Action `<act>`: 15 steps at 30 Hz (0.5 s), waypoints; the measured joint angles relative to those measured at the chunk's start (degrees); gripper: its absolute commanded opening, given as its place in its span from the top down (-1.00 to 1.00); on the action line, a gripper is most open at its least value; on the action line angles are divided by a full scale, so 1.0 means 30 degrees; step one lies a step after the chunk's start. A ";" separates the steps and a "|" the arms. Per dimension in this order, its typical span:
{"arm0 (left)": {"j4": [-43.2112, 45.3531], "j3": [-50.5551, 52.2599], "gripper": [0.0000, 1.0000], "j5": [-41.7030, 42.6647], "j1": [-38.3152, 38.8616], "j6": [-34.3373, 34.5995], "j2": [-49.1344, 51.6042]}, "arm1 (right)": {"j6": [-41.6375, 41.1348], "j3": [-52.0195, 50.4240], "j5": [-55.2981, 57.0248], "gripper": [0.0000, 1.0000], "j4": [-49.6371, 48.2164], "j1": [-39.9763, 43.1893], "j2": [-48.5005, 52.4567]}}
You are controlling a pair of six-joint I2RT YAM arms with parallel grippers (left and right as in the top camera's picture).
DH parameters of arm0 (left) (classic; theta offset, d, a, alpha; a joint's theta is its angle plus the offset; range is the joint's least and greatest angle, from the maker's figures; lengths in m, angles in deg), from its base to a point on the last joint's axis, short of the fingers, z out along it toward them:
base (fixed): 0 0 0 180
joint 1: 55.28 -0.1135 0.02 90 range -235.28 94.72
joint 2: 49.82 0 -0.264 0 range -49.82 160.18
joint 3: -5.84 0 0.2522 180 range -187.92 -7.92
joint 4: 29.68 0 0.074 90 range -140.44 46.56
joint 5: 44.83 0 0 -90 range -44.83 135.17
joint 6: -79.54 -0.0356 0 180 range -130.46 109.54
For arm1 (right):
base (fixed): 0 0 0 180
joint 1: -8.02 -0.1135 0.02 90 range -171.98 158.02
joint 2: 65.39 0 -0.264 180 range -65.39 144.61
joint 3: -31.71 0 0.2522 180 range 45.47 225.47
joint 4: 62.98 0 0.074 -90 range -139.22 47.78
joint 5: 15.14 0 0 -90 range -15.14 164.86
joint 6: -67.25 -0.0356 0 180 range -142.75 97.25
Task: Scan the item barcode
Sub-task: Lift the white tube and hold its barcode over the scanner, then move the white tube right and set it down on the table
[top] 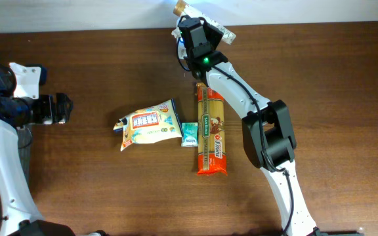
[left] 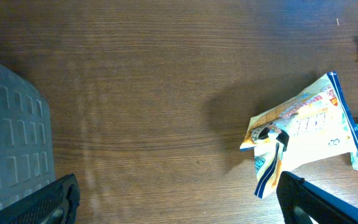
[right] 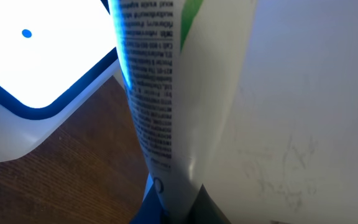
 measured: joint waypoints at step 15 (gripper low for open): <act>-0.0007 0.0000 -0.98 0.0000 0.0000 0.0000 0.0000 | -0.7300 -0.0364 -0.6346 0.92 1.1205 0.0240 -0.6084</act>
